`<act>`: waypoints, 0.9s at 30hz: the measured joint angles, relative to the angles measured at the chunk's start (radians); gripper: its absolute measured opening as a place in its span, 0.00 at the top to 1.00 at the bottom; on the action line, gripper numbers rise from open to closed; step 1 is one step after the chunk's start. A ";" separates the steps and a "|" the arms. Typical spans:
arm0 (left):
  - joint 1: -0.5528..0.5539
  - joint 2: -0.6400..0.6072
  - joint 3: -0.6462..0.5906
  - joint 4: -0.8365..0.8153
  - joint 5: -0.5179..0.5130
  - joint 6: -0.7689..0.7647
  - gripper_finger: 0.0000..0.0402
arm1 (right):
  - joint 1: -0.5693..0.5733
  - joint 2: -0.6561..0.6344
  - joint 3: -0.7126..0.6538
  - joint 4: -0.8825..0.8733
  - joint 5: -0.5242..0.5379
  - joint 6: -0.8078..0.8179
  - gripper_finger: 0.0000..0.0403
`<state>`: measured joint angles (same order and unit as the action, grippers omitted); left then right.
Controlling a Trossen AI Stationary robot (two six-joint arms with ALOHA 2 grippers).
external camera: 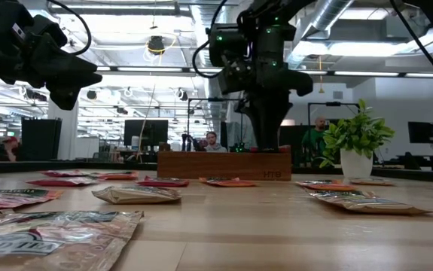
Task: Pick & Place Tea
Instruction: Put the red tea bag into the right slot of the wooden organizer
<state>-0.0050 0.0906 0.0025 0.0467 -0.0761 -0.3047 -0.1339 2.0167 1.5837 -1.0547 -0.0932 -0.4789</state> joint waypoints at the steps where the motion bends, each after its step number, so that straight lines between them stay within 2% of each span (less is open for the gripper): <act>1: 0.000 0.000 0.000 0.000 0.000 0.000 0.74 | -0.003 0.000 0.000 0.002 0.008 0.001 0.80; 14: 0.000 0.000 0.000 0.000 0.000 0.000 0.74 | -0.043 0.000 0.000 0.001 0.101 0.000 0.80; 22: 0.000 0.000 0.000 0.000 0.000 0.000 0.74 | -0.074 -0.001 0.000 -0.003 0.129 0.000 0.80; 27: 0.000 0.000 0.000 0.000 0.000 0.000 0.74 | -0.052 -0.007 0.001 -0.014 0.122 -0.014 0.80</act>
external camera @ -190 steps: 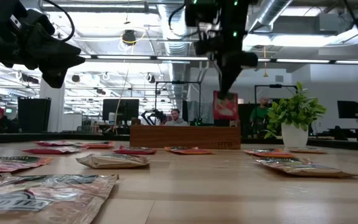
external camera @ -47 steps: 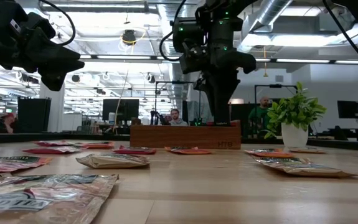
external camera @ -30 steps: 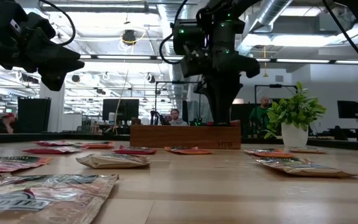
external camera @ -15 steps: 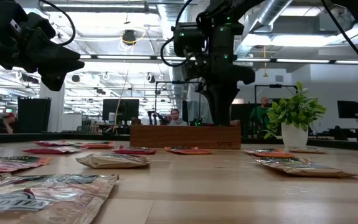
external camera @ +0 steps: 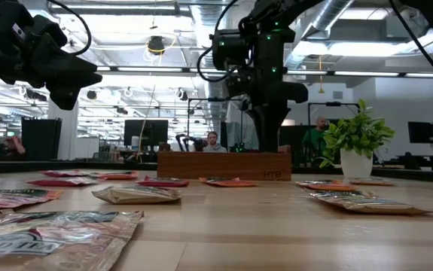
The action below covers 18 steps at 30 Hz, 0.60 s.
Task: Pick & Place Tea
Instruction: Put the red tea bag into the right slot of the wooden organizer
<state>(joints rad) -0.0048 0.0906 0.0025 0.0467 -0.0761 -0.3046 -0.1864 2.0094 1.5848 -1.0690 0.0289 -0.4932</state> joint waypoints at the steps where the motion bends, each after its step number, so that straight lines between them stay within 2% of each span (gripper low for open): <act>1: 0.000 0.000 0.000 0.000 0.000 0.000 0.74 | 0.006 0.000 0.000 0.000 0.000 -0.008 0.80; 13: 0.000 0.000 0.000 0.000 0.000 0.000 0.74 | 0.001 0.006 0.000 0.013 -0.005 -0.031 0.80; 18: 0.000 0.000 0.000 0.000 0.000 0.000 0.74 | -0.008 0.006 0.000 0.014 -0.042 -0.037 0.80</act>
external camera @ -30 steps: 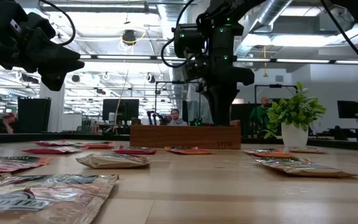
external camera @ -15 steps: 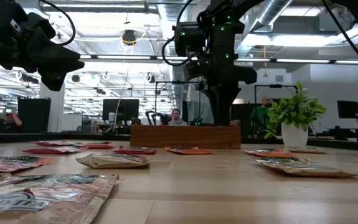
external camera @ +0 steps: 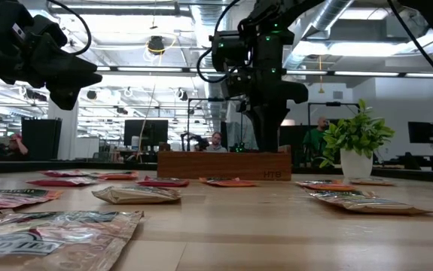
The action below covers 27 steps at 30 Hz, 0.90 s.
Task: Pick & Place Tea
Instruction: Put the red tea bag into the right slot of the wooden organizer
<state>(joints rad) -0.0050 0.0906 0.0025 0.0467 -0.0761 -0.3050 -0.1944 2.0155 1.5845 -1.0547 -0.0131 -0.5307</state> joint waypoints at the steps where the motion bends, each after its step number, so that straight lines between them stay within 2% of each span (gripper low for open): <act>1: 0.000 0.000 0.000 0.000 0.000 0.000 0.74 | 0.000 0.000 0.000 0.001 -0.002 -0.002 0.80; 27: 0.000 0.000 0.000 0.000 0.000 0.000 0.74 | -0.010 0.000 0.000 0.020 -0.068 -0.020 0.80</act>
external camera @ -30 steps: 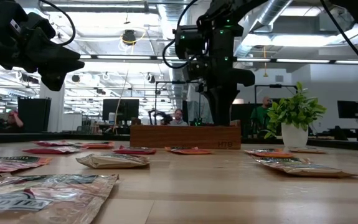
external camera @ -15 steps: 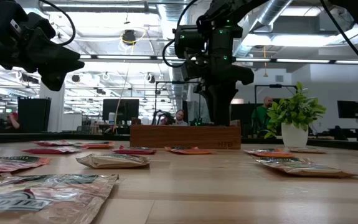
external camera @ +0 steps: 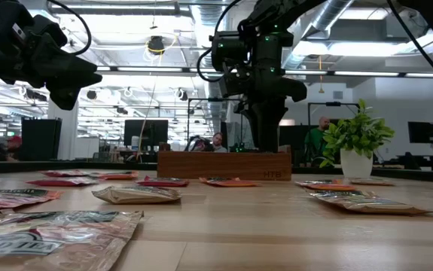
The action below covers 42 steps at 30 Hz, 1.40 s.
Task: Pick & Place Tea
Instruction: Put the red tea bag into the right slot of the wooden organizer
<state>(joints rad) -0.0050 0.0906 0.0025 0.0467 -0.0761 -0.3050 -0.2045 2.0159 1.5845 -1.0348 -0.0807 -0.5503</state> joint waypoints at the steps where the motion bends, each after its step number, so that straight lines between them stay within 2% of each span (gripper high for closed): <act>1: 0.000 0.000 0.000 0.000 0.000 0.000 0.74 | 0.001 0.000 0.000 0.000 0.000 0.000 0.80; 25: 0.000 0.000 0.000 0.000 0.000 0.000 0.74 | 0.007 0.001 0.000 0.006 -0.002 0.011 0.80; 33: 0.000 0.000 0.000 0.000 0.000 0.000 0.74 | 0.006 0.001 0.000 0.012 -0.002 0.020 0.85; 42: 0.000 0.000 0.000 0.000 0.000 -0.001 0.74 | 0.006 0.001 0.000 0.015 -0.002 0.019 0.85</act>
<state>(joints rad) -0.0049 0.0906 0.0025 0.0471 -0.0761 -0.3058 -0.1989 2.0171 1.5841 -1.0199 -0.0830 -0.5310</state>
